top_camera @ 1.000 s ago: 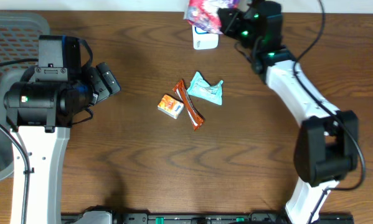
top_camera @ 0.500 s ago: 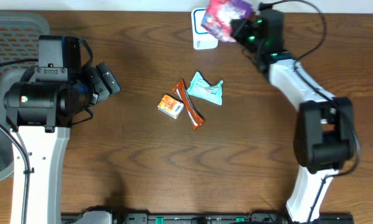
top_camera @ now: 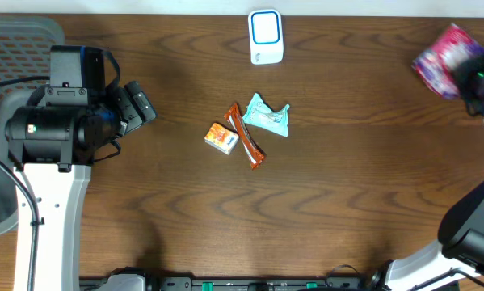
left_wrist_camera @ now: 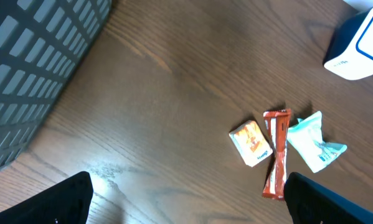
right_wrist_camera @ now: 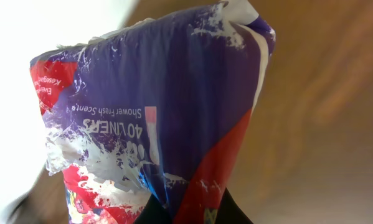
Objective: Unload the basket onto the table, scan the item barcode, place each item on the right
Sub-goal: 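Carry the pink-purple packet to the far right and release it, then grasp the mint-green packet with the right gripper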
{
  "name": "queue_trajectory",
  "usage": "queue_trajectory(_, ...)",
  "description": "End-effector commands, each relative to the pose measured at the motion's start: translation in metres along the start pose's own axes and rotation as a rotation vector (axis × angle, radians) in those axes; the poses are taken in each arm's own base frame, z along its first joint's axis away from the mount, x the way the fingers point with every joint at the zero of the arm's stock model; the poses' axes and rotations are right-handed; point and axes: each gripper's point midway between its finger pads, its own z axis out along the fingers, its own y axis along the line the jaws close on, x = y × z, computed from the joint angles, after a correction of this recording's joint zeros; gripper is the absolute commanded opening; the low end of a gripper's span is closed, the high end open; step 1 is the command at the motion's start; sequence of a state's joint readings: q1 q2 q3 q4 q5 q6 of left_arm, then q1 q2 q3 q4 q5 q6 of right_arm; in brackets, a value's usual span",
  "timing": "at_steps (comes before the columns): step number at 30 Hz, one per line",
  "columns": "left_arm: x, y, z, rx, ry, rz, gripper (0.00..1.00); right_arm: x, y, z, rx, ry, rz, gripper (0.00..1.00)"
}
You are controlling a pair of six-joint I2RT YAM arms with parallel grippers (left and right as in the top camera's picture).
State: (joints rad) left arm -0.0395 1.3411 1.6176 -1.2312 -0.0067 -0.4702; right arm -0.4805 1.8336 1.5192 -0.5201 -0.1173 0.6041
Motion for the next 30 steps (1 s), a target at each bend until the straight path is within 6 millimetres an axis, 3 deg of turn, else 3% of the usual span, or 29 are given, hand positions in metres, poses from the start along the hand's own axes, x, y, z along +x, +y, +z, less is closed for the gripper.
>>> queue_trajectory(1,-0.002,0.003,0.001,-0.015,-0.004,0.011,0.98,-0.014,-0.034,0.006,0.046,-0.001,0.014,0.01)
queue_trajectory(3,-0.002,0.003,0.001,-0.015,-0.004,0.011,0.98,-0.017,-0.051,0.011,0.066,0.009,0.042,0.05)
queue_trajectory(4,-0.002,0.003,0.001,-0.015,-0.004,0.011,0.98,-0.017,-0.056,0.014,0.069,0.018,0.051,0.13)
queue_trajectory(5,-0.002,0.003,0.001,-0.015,-0.004,0.011,0.98,-0.013,-0.061,0.019,0.068,0.040,0.061,0.38)
queue_trajectory(6,-0.002,0.003,0.001,-0.015,-0.004,0.011,0.98,-0.009,-0.064,0.022,0.072,0.056,0.067,0.51)
queue_trajectory(7,-0.002,0.003,0.001,-0.015,-0.004,0.011,0.98,-0.006,-0.065,0.022,0.077,0.070,0.070,0.58)
queue_trajectory(13,-0.002,0.003,0.001,-0.015,-0.004,0.011,0.98,-0.020,-0.049,-0.010,0.036,0.017,0.058,0.65)
queue_trajectory(15,-0.002,0.003,0.001,-0.015,-0.004,0.011,0.98,-0.026,-0.030,-0.030,-0.035,-0.002,0.026,0.65)
queue_trajectory(18,-0.002,0.003,0.001,-0.015,-0.004,0.011,0.98,-0.022,0.016,-0.063,-0.226,0.012,-0.058,0.66)
queue_trajectory(21,-0.002,0.003,0.000,-0.015,-0.004,0.011,0.98,0.007,0.069,-0.097,-0.470,0.099,-0.189,0.66)
queue_trajectory(23,-0.002,0.003,0.001,-0.015,-0.004,0.011,0.98,0.043,0.105,-0.113,-0.612,0.186,-0.314,0.64)
queue_trajectory(26,-0.002,0.003,0.001,-0.015,-0.004,0.011,0.98,0.095,0.134,-0.117,-0.672,0.280,-0.480,0.65)
queue_trajectory(30,-0.002,0.003,0.001,-0.015,-0.004,0.011,0.98,0.172,0.170,-0.112,-0.712,0.334,-0.827,0.67)
